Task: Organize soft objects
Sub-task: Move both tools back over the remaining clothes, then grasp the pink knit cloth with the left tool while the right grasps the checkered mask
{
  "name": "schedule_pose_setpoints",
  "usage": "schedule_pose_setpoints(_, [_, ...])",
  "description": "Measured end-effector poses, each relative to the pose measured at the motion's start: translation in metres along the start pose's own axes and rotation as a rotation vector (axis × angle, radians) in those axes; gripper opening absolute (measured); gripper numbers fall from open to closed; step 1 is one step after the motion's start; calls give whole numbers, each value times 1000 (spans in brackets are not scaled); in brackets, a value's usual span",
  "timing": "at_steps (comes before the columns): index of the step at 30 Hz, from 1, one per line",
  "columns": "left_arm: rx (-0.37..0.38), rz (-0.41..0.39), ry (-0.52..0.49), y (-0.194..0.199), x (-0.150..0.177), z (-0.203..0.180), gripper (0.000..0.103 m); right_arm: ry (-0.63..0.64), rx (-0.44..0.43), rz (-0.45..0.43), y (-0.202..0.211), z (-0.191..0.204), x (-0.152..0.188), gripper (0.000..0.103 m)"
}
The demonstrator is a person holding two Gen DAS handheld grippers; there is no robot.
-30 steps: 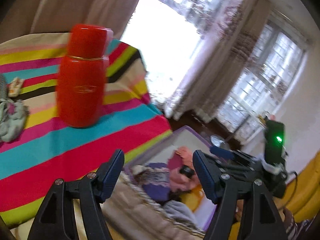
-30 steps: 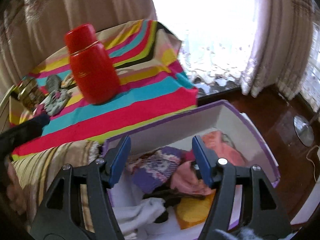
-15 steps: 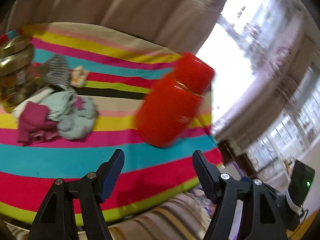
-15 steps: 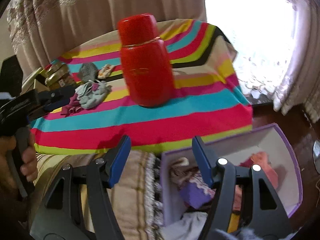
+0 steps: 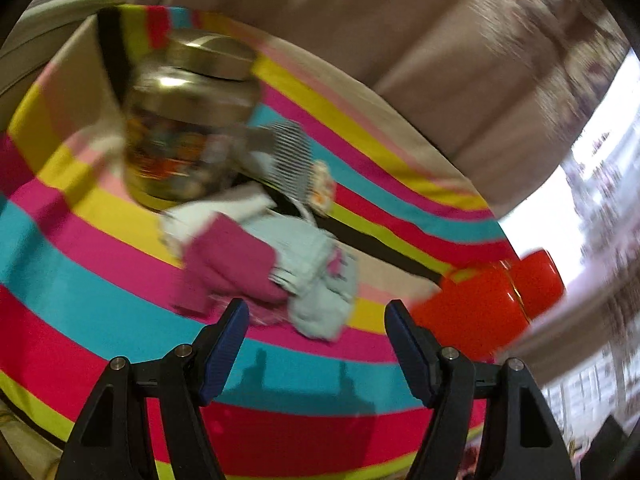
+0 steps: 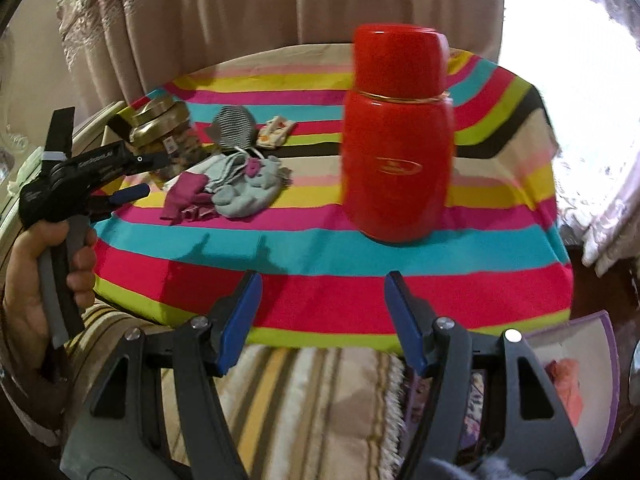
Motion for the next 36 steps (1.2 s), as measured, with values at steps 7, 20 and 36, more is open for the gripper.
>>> schedule_pose_setpoints(7, [-52, 47, 128, -29, -21, 41, 71, 26, -40, 24, -30, 19, -11, 67])
schedule_pose_setpoints(20, [-135, 131, 178, -86, -13, 62, 71, 79, -65, 47, -78, 43, -45, 69])
schedule_pose_setpoints(36, [-177, 67, -57, -99, -4, 34, 16, 16, -86, 21, -193, 69, -152, 79])
Point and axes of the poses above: each gripper's, at about its wrist camera, not at the fingertips, and y roughly against the way its jaws point, z to its left, x to its underside, the point moved 8 cm from there along -y, roughly the way its jaws point, and after that the axes turned 8 degrees about -x, right-handed, at the moved point
